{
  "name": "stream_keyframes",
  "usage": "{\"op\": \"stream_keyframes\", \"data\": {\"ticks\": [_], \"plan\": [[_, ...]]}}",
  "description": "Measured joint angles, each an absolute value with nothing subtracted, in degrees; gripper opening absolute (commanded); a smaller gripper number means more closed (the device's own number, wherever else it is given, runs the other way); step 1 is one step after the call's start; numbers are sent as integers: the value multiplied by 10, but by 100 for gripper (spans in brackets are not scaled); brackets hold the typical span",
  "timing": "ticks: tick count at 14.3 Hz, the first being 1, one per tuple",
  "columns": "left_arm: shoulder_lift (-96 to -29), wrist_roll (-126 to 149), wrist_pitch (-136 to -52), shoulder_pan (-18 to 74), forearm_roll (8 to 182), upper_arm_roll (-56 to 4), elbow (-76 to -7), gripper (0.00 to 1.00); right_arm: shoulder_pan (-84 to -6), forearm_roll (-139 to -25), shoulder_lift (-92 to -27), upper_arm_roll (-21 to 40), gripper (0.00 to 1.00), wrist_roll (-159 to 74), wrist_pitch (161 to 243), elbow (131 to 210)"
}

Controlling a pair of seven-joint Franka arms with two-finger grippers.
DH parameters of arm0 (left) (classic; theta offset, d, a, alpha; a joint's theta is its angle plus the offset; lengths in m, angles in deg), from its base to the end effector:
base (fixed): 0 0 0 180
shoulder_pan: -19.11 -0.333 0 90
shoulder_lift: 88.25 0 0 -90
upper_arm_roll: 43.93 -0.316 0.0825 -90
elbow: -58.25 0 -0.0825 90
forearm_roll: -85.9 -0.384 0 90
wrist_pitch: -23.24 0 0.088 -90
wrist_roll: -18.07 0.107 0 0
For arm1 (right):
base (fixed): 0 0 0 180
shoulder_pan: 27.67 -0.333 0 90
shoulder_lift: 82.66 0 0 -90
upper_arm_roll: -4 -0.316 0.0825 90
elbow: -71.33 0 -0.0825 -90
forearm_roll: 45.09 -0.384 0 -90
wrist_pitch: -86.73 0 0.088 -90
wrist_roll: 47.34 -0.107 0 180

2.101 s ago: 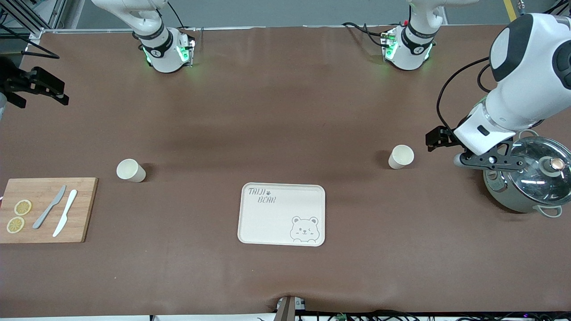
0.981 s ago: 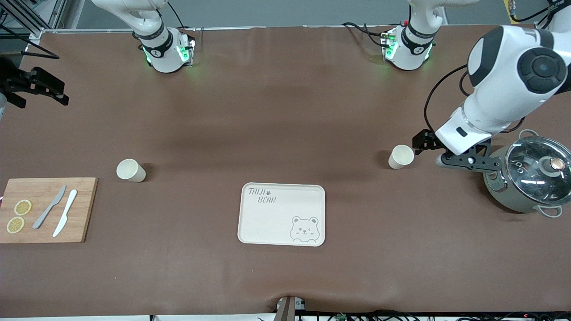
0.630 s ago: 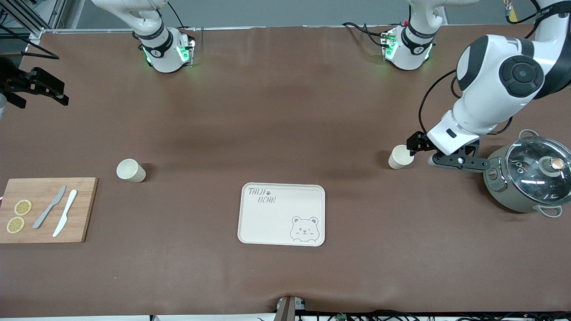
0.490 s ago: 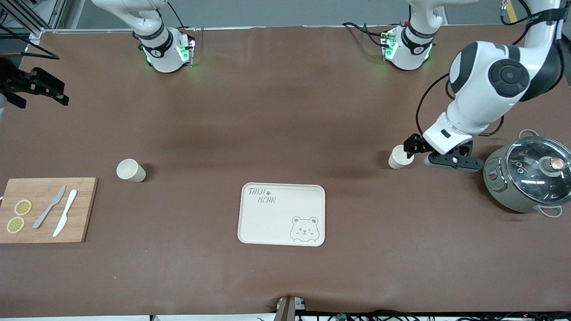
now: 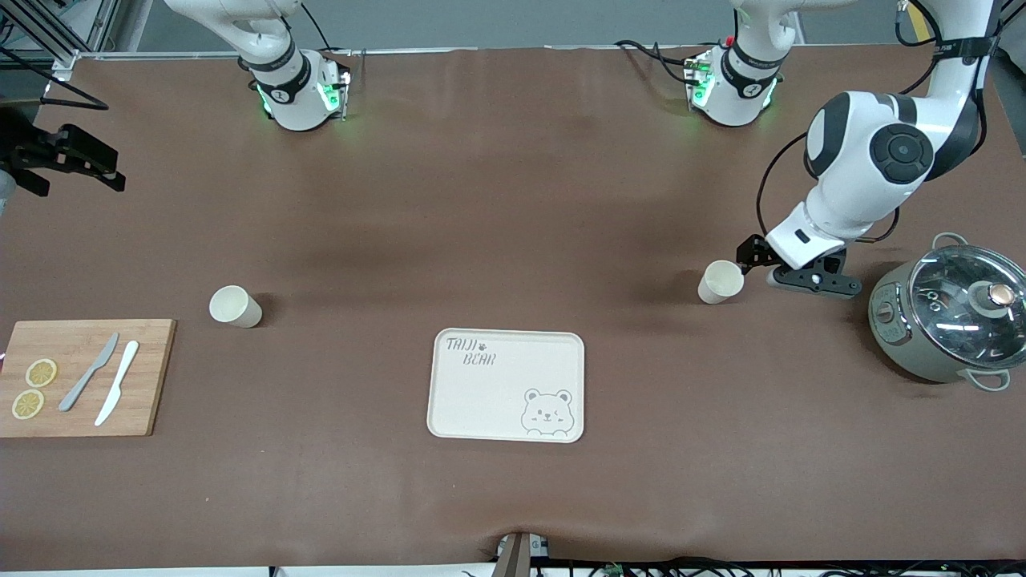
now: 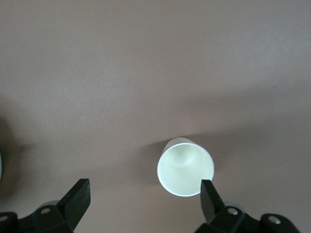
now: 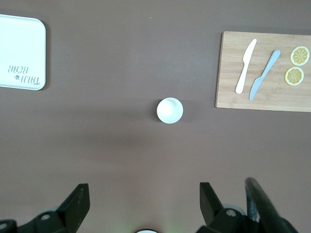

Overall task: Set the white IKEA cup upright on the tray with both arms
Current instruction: 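Move the left gripper down over the white cup beside the pot, then close the left gripper on the cup while the right gripper reaches the other cup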

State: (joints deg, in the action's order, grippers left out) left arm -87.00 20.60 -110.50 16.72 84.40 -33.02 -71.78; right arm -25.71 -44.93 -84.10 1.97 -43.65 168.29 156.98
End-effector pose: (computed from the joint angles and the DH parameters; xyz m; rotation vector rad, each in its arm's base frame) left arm 0.5192 -0.0772 0.3529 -3.1106 0.3285 -0.0690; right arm 0.5312 0.0006 0.6608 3.1369 0.1024 -0.0728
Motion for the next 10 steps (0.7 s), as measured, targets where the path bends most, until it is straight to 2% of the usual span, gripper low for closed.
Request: {"op": "stream_keyframes", "data": {"ticks": [10], "plan": [[-853,209,-1265,165,844,-330,-825,100,-251,-449,-803,22,100,-436,1683,1576]]}}
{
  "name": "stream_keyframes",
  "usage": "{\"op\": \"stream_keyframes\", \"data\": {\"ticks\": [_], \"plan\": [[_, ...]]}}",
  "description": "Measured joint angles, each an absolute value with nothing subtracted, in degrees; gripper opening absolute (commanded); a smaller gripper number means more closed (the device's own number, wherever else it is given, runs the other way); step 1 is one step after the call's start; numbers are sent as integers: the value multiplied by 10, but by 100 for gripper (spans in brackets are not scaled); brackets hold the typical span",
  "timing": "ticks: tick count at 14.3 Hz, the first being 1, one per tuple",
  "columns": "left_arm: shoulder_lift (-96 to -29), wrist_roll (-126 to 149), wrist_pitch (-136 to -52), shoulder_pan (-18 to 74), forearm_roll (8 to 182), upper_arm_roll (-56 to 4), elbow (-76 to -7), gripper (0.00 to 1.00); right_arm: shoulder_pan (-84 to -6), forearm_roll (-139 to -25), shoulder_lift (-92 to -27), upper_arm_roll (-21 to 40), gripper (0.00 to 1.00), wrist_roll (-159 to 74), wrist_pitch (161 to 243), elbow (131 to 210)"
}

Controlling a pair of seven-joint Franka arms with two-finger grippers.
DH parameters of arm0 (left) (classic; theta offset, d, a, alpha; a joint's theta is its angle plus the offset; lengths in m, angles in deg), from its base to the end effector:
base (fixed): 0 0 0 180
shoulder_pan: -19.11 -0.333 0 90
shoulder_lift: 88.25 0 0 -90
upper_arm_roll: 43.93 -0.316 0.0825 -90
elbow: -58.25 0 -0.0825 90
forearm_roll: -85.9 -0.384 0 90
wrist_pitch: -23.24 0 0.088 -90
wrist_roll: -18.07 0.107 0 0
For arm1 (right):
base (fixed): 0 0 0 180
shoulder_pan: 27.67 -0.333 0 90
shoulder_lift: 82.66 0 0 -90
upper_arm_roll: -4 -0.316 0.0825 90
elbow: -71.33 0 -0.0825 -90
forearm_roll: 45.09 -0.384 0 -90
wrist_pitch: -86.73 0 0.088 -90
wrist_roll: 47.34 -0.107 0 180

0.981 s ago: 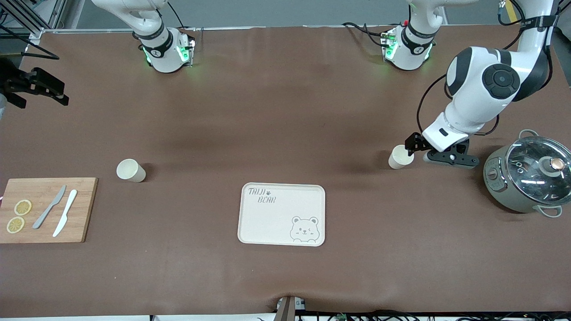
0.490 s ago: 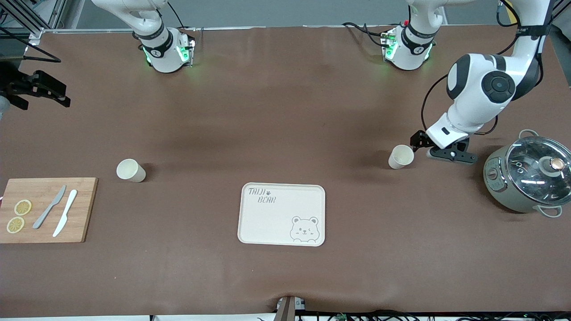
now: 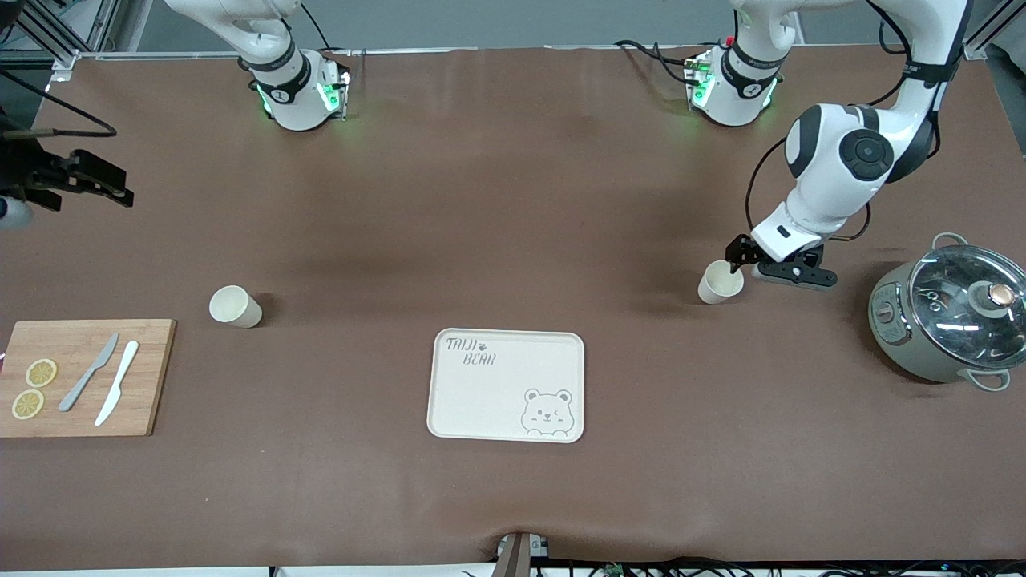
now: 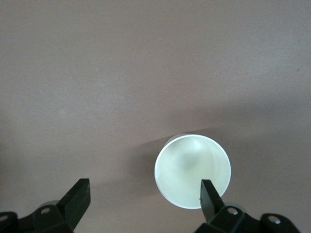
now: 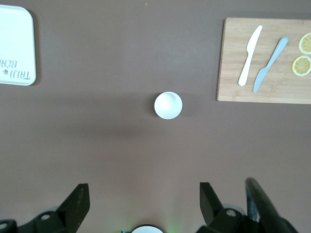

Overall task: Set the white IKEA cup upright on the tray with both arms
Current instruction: 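Close the left gripper on the cup while the right gripper reaches the other cup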

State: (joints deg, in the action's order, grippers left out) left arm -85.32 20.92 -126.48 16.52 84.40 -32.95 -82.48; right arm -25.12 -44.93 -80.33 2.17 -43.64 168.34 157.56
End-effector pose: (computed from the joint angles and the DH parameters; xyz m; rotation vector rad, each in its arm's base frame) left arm 0.4860 -0.0726 0.2873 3.1181 -0.3401 0.1678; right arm 0.5514 -0.0076 0.6207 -3.1316 -0.0812 0.1901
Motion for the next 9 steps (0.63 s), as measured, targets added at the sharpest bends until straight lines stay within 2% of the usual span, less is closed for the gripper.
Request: {"op": "stream_keyframes", "data": {"ticks": [4,9], "plan": [[-830,209,-1300,166,844,-329,-832,100,-250,-449,-748,22,100,-436,1693,1577],[-784,209,-1362,166,844,-328,-834,100,-246,-449,-677,22,100,-436,1766,1598]]}}
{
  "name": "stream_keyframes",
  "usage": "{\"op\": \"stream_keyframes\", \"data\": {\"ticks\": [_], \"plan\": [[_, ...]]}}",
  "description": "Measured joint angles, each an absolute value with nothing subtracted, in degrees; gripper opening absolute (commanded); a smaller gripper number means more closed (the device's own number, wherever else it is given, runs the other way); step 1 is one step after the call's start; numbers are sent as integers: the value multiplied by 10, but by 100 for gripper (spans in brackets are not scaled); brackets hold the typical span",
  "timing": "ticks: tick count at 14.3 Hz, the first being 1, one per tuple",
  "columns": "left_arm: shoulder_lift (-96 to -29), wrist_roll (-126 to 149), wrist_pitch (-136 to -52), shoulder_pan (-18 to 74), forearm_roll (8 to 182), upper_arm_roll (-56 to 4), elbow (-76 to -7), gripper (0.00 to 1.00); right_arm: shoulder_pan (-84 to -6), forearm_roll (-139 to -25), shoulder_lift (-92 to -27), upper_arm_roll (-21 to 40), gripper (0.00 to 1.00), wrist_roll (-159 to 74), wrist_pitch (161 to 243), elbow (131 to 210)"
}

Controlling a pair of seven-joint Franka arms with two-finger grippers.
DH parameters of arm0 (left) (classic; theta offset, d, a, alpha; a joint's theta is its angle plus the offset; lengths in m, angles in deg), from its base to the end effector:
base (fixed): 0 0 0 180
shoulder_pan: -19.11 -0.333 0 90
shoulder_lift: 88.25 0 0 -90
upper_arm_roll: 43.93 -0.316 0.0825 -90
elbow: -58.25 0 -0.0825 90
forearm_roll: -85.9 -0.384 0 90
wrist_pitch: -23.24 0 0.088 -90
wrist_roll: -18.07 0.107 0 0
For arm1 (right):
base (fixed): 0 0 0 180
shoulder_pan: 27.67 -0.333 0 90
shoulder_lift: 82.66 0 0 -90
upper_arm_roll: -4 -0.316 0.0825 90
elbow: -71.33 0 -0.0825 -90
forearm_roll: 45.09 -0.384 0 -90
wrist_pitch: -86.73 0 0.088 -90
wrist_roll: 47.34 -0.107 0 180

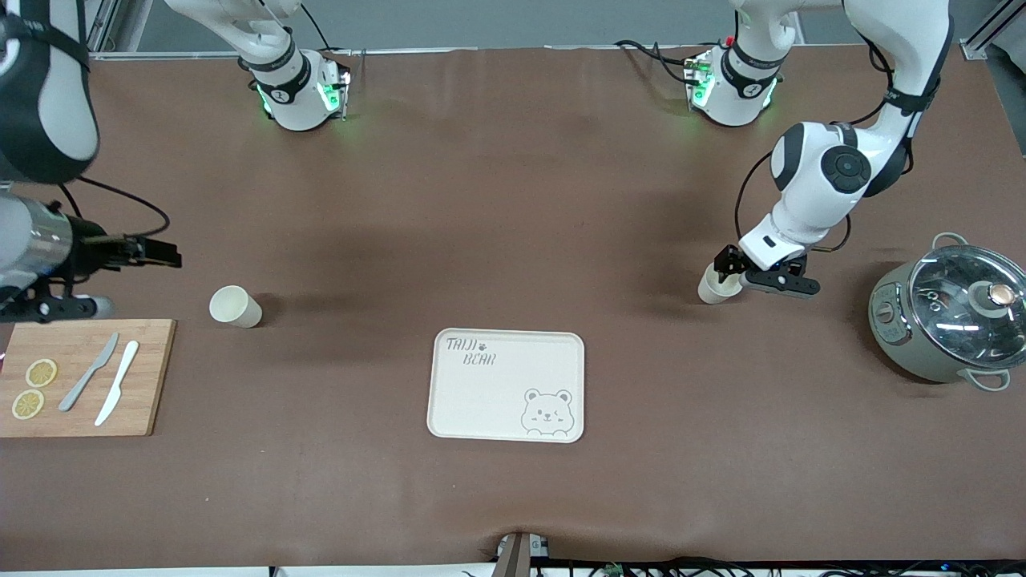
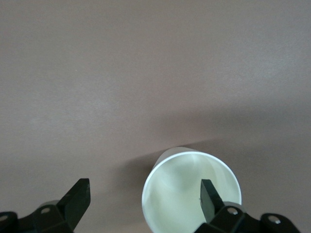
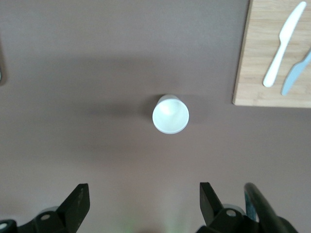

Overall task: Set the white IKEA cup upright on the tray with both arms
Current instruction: 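Close the left gripper on the cup while the right gripper reaches the other cup, then lift the cup with the left gripper while the right gripper grasps the other cup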

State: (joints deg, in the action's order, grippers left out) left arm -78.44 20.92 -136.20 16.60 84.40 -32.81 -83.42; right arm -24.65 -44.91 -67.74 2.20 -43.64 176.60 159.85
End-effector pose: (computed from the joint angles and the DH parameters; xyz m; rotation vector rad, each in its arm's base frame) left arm 0.4872 -0.0767 0.2402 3.0865 -0.3390 0.2196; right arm 0.6140 -0.0153 0.4835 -3.1039 -0.0676 0.3685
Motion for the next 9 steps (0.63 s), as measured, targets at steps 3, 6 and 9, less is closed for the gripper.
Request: {"op": "stream_keyframes", "data": {"ticks": [3,6,9], "plan": [[-762,214,-1386,166,844,-328,-834,100,-243,-449,-667,23,100,-437,1839,1653],[-754,221,-1390,165,844,-328,-835,100,-221,-445,-667,24,100,-436,1907,1715],[-753,227,-1390,164,844,-328,-836,100,-198,-422,-667,25,100,-436,1959,1765]]}}
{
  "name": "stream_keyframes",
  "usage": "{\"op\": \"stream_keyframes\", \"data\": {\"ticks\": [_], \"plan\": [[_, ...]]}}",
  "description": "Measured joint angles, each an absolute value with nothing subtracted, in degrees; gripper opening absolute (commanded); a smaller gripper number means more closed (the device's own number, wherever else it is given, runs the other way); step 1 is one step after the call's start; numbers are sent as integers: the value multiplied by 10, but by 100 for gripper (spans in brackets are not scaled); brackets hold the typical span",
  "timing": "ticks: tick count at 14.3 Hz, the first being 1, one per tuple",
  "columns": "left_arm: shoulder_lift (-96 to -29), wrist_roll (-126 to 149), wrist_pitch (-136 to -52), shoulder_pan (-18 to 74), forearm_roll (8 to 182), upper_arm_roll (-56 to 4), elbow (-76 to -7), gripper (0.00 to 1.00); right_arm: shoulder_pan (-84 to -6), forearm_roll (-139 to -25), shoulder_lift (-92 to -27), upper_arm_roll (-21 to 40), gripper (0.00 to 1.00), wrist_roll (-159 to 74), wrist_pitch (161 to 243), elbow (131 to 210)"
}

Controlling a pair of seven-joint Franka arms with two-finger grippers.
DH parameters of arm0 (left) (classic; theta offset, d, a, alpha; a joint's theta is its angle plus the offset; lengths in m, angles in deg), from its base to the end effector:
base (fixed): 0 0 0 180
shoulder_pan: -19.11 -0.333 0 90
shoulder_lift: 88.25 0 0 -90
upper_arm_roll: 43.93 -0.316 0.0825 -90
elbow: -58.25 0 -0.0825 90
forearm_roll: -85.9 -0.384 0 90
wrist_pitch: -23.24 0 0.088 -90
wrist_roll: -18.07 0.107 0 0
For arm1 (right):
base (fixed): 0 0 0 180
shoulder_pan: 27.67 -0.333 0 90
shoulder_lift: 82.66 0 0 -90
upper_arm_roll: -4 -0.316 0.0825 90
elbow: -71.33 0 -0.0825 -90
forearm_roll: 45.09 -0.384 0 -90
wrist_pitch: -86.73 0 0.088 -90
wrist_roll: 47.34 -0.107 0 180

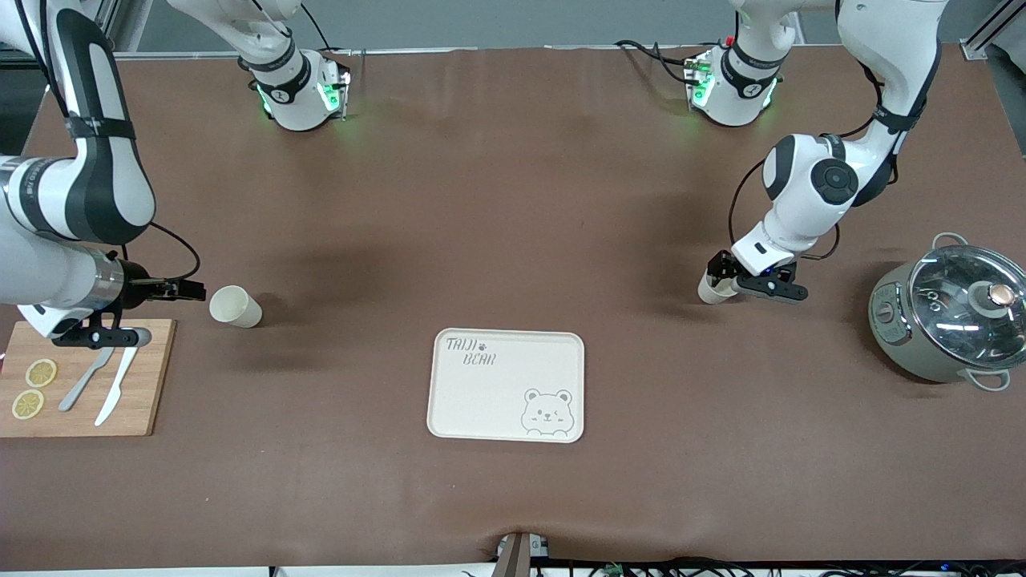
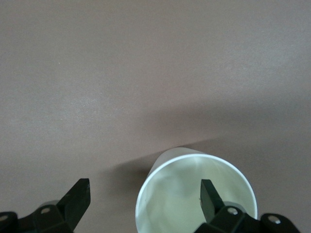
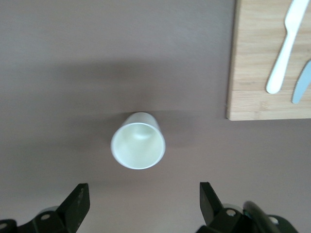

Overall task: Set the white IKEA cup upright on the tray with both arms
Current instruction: 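Lift the cup with the left gripper while the right gripper grasps the other cup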

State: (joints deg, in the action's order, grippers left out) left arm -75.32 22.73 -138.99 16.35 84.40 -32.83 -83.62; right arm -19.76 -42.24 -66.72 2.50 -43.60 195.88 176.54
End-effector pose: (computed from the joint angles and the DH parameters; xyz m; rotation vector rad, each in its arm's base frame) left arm 0.4851 -0.0751 0.2176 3.0744 -0.3763 0.2066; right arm 0.5970 -0.0715 0.3633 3.1047 -0.0397 -0.3300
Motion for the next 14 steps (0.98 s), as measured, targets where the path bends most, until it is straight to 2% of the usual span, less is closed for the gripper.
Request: {"op": "stream_keyframes", "data": {"ticks": [1,2,3,4,8,12,14], "plan": [[-753,227,-1390,163,844,-328,-836,83,-191,-419,-667,25,100,-436,1975,1778],[-753,227,-1390,162,844,-328,-837,61,-185,-418,-667,25,100,-435,1998,1793],[-753,227,-1390,161,844,-328,-838,27,-180,-417,-667,25,100,-434,2027,1811],[-753,227,-1390,157,844,-328,-839,0,-178,-417,-667,25,100,-433,2052,1828],[-753,228,-1390,149,844,-329,-843,0,-178,-417,-659,25,100,-433,2104,1865],[-754,228,-1392,149,844,-328,-844,0,-178,-417,-636,25,72,-433,2170,1897],[-759,228,-1392,150,844,-326,-844,0,-178,-417,-630,24,49,-433,2190,1912]]}}
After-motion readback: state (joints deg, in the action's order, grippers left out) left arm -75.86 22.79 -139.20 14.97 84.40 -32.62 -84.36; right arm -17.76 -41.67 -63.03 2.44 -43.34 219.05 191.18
